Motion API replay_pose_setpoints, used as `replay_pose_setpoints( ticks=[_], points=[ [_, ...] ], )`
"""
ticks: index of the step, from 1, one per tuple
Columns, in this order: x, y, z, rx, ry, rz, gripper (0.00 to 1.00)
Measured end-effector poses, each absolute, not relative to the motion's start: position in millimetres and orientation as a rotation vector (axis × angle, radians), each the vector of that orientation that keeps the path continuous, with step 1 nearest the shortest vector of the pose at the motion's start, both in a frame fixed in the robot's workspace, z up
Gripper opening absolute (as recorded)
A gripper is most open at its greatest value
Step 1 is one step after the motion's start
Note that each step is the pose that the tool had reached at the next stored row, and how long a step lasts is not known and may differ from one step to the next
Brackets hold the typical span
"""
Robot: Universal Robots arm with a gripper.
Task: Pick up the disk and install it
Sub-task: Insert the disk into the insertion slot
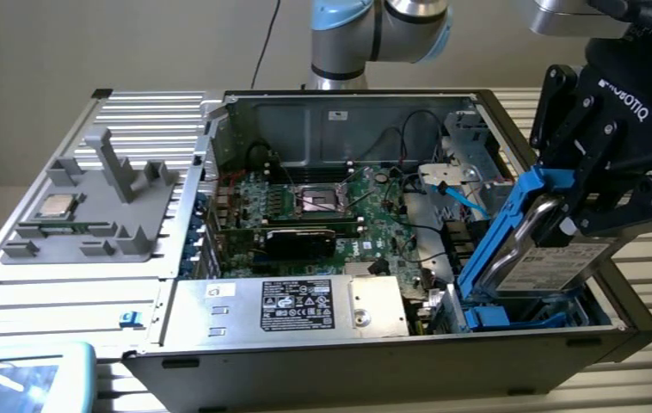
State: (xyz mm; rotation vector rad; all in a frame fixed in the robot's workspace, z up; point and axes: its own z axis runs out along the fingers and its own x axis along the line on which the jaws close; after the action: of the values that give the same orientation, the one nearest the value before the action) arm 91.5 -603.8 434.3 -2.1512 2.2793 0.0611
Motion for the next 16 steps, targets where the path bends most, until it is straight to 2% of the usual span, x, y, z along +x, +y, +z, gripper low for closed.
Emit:
replay_pose_setpoints(
  ticks=[16],
  points=[
    [90.9,-603.5,429.0,-2.148,2.276,0.060,0.37]
  ],
)
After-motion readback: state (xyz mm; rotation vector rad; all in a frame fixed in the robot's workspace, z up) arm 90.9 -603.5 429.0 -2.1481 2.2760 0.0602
